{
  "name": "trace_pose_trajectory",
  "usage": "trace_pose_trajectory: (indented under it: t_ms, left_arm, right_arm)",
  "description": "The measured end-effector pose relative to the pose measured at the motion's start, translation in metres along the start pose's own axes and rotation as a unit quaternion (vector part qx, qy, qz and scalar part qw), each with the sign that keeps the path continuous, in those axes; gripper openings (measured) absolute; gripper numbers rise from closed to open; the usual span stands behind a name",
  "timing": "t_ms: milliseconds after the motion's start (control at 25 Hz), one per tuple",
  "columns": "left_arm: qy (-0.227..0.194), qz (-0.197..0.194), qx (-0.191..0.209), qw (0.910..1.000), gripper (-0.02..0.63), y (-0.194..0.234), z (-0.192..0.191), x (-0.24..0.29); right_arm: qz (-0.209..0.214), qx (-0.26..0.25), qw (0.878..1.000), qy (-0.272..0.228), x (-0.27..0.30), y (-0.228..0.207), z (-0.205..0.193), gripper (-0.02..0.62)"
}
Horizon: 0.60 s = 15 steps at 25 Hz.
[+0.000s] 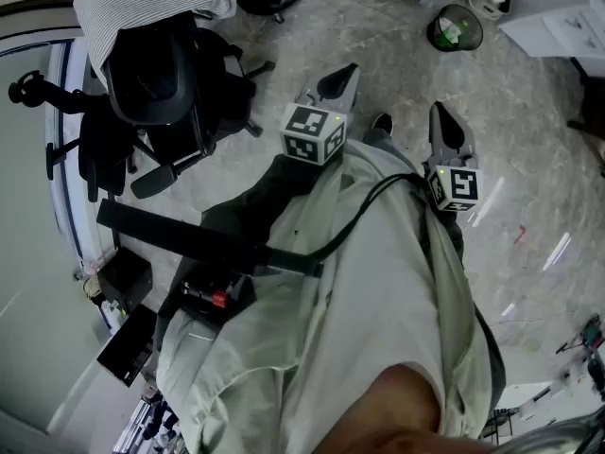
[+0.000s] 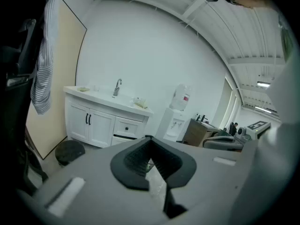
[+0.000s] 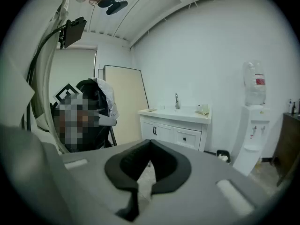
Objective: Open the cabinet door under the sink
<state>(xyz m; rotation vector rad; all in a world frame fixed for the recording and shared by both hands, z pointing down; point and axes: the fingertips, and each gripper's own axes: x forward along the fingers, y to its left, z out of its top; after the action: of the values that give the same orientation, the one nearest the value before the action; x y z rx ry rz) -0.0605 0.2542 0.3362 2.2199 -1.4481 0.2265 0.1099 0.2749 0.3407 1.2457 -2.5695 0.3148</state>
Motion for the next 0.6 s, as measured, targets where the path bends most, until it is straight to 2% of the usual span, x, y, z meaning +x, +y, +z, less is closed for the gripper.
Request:
trace_pose_trajectory:
  t_ms: [360, 600]
  left_arm:
    - [-0.003, 0.006, -0.006, 1.0, 0.008, 0.019, 0.0, -0.022]
    - [-0.003, -0.001, -0.011, 0.9999, 0.008, 0.033, -0.001, -0.032]
  right_arm:
    - [0.017, -0.009, 1.0, 0.007, 0.012, 0.029, 0.002, 0.002]
    - [0.006, -0.003, 1.0, 0.016, 0.019, 0.043, 0.0, 0.001]
